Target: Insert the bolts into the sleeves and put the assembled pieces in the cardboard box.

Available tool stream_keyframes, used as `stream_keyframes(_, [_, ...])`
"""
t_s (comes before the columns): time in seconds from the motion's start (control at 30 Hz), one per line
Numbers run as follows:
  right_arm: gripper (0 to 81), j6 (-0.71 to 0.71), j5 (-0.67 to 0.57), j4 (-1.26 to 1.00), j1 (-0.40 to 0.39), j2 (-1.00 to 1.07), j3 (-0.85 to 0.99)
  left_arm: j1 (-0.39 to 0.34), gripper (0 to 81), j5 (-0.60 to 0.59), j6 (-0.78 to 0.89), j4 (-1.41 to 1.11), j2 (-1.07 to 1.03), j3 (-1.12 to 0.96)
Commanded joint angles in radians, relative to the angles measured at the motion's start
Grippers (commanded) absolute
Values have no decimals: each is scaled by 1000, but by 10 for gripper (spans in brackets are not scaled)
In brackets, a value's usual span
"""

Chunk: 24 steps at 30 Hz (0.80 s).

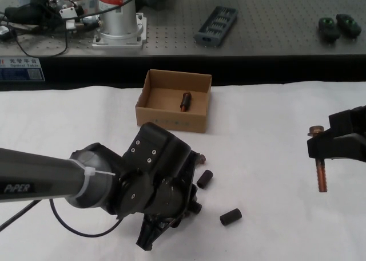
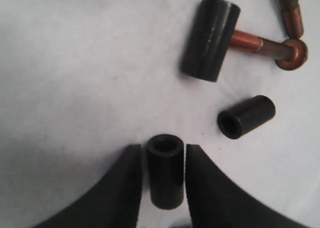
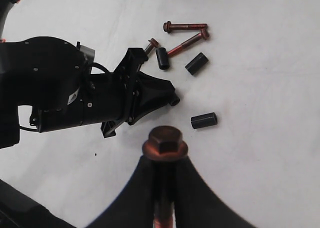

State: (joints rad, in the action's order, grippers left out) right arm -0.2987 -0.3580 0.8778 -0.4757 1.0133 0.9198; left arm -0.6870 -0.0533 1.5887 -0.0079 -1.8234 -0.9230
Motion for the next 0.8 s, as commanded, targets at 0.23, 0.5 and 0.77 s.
stream_keyframes(0.23, [29, 8, -19, -43, 8, -13, 2, 3, 6, -72, 11, 35, -28, 5])
stream_keyframes(0.5, [29, 8, -19, -43, 8, -13, 2, 48, 6, -224, -67, 21, -25, 5])
stream_keyframes(0.77, [29, 8, -19, -43, 8, -13, 2, 141, 6, -367, -760, 22, 76, 5])
